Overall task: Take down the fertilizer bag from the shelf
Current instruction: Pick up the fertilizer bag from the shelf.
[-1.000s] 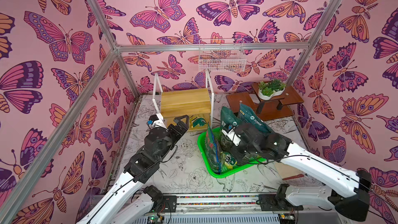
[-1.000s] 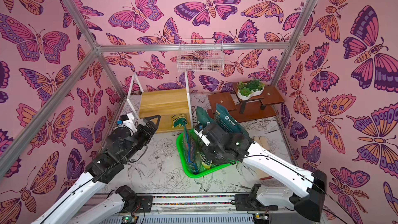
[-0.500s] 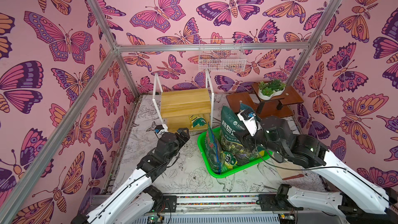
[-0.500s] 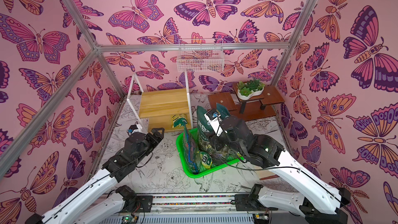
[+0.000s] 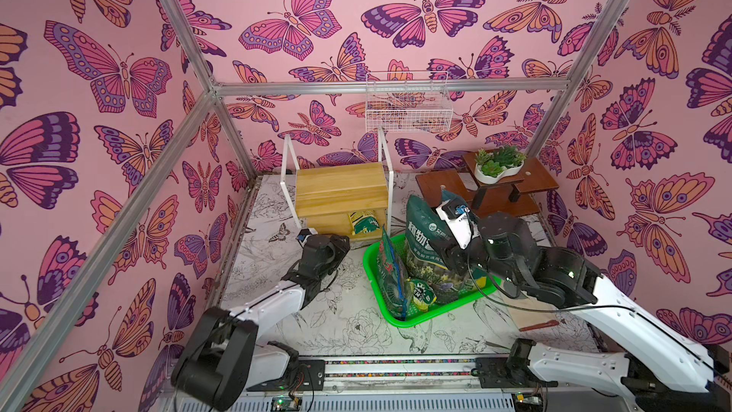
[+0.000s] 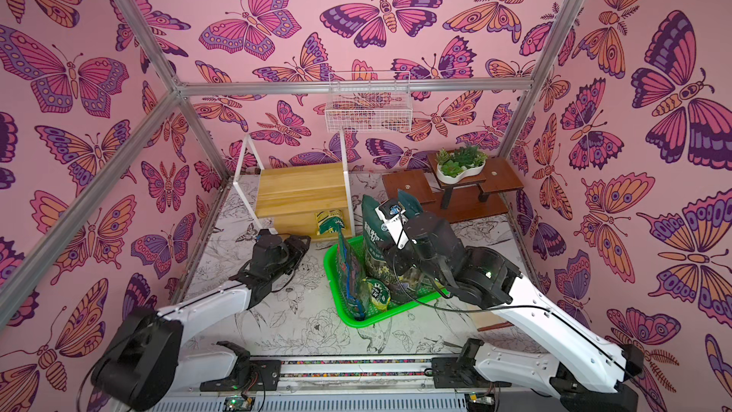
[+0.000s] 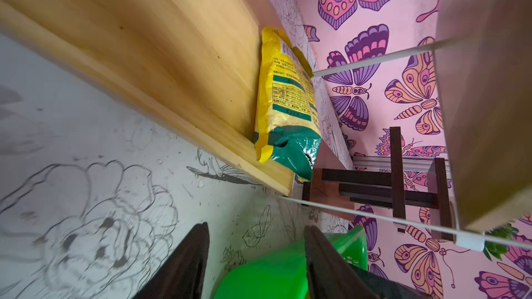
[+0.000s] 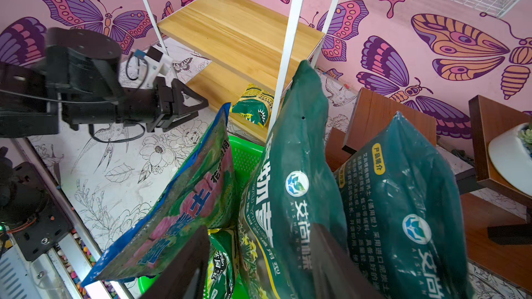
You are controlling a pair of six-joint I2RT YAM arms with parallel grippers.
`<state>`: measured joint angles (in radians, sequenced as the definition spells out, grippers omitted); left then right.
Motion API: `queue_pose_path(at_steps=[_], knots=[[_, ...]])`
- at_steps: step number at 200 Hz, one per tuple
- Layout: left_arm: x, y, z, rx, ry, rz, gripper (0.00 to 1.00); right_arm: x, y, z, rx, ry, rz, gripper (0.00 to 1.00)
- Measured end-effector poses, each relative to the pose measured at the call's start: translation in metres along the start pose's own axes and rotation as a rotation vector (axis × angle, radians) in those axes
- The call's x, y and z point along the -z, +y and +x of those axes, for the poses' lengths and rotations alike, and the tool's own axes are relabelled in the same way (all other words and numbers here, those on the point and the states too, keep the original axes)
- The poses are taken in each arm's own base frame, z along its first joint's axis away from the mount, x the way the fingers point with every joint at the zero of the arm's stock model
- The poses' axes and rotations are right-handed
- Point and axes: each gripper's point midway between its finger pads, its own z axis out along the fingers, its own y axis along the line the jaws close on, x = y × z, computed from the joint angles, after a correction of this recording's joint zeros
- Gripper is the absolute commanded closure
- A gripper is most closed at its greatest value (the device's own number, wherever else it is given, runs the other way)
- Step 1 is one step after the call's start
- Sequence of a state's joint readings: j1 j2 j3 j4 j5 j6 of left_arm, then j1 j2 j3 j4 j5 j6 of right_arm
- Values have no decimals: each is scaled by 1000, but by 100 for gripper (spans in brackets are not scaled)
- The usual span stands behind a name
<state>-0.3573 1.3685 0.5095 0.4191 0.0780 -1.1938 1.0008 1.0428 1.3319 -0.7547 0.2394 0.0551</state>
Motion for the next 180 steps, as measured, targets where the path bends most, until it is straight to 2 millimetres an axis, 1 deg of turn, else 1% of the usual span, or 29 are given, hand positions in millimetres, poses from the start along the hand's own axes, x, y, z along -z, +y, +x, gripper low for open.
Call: queue_pose_path(at_steps=[11, 28, 51, 111, 115, 126, 136, 153, 180], knots=[[-13, -1, 1, 3, 25, 4, 45, 0, 0, 0, 0, 0, 1, 41], [-29, -9, 3, 1, 53, 27, 47, 0, -1, 0, 0, 0, 6, 41], [-42, -17, 2, -7, 65, 52, 49, 0, -3, 1, 0, -3, 16, 41], [-50, -13, 0, -14, 52, 50, 52, -1, -5, 4, 4, -4, 30, 41], [-51, -12, 1, -14, 51, 45, 53, -1, -5, 4, 4, -4, 31, 41], [-54, -6, 2, -14, 56, 31, 59, -1, -5, 4, 7, -4, 30, 41], [-58, -2, 3, -17, 60, 19, 62, -1, -5, 4, 7, -3, 30, 41], [-62, 2, 2, -21, 54, 7, 63, -1, -5, 5, 6, -2, 29, 41], [-62, 0, -2, -30, 32, 12, 63, -5, -4, 10, 5, 10, 30, 41]])
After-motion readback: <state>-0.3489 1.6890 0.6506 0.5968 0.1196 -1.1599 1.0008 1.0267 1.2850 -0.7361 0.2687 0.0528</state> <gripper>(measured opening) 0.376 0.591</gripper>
